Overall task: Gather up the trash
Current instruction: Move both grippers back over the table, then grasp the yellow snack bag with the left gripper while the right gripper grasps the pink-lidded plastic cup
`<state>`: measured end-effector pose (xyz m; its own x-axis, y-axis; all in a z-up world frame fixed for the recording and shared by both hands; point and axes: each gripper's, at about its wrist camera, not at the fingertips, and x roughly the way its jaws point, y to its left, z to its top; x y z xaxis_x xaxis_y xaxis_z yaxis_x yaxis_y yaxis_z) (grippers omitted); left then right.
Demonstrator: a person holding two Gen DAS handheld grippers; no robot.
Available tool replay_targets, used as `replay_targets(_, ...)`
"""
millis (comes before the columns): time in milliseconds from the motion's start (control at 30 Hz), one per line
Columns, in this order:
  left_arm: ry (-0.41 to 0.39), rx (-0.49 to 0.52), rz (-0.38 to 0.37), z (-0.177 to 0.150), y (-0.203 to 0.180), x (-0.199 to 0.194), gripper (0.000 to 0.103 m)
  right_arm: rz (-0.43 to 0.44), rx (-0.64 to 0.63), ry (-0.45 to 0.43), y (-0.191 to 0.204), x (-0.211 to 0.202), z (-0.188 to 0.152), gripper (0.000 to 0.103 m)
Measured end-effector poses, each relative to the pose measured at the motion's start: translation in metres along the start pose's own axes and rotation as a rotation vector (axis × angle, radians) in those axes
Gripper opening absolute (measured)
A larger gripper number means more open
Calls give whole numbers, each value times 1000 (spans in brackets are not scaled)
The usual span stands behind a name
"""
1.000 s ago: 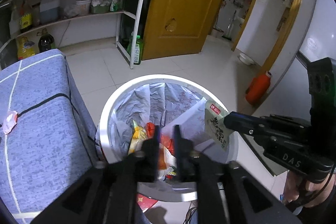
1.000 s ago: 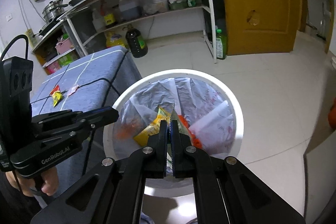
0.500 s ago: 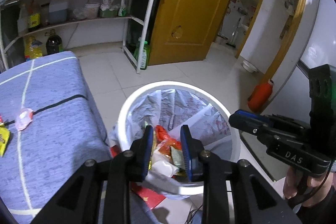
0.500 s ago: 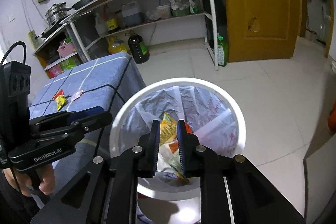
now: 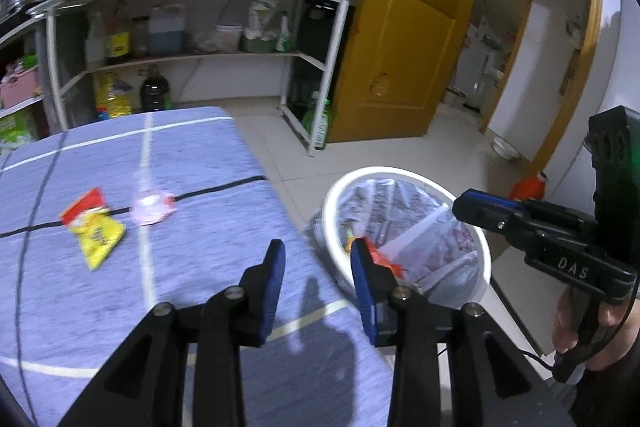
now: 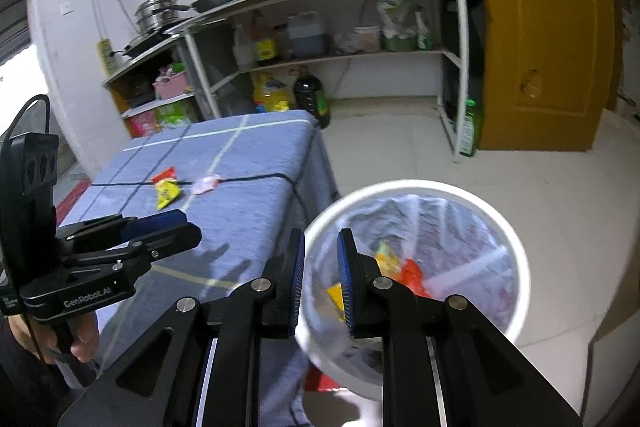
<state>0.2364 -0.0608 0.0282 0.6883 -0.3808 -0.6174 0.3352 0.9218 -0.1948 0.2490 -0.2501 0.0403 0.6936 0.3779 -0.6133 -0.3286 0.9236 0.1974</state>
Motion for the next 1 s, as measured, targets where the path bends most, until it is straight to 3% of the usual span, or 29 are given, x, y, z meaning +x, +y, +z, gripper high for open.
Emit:
replay_targets(133,-12,-29,51,-7,24,-17,36,32,-31,0,19,8,3,27)
replay_targets(200,-14,-43,83,-10,37,-24,36,51,-42,-2,28,12,6,40)
replay_targets(633,-21,-108,206,-21,91,-45,39,110,-120,14,80,41,21,40)
replay_targets(1000,-13,-177,259,-14,131,-31,51,161,-193,54,111,77,36,47)
